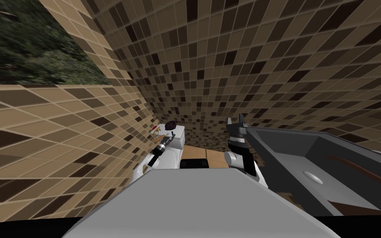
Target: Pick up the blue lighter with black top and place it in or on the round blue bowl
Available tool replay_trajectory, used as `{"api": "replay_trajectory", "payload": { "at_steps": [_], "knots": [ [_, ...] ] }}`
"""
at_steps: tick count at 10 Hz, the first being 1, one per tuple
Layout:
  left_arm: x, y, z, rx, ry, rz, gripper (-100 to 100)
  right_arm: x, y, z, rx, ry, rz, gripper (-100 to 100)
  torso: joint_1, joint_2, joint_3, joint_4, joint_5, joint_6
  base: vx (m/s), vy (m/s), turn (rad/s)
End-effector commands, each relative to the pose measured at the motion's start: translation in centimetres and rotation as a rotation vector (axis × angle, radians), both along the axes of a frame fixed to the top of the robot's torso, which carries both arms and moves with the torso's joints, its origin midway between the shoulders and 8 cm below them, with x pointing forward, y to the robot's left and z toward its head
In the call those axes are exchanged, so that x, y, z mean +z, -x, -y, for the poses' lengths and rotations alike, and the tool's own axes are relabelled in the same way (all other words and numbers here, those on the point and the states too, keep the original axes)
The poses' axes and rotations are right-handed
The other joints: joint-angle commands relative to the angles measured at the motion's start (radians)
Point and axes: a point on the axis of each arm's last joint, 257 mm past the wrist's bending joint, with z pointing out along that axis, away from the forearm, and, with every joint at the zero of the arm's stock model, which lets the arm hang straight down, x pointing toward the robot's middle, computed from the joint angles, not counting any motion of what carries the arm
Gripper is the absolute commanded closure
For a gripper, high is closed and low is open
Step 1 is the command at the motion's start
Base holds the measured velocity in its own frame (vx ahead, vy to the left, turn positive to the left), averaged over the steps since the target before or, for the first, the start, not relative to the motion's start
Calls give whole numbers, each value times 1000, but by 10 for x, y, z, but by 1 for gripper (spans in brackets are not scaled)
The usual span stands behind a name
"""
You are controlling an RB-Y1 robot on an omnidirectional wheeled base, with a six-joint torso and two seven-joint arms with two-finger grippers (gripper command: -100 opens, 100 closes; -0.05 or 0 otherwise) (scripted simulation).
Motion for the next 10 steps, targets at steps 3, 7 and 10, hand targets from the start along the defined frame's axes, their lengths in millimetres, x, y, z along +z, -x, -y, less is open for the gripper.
{"api": "replay_trajectory", "payload": {
  "at_steps": [3, 7, 10],
  "knots": [
    [-28, 0, -23, 2, -175, -31, -100, 0, 0, 0, 0, 0, 0, 0, 0, 0, 0, 0, 0, 0, 36, 1, -56],
    [-37, 1, -29, 1, -225, -40, 0, 0, 0, 0, 0, 0, 0, 0, -1, 1, 0, 0, 0, 0, 26, 3, -27],
    [-36, 1, -29, 1, -224, -40, 100, 0, 0, 0, 0, 0, 0, 0, -1, 2, 1, 1, 0, 0, 0, 0, 0]
  ]
}}
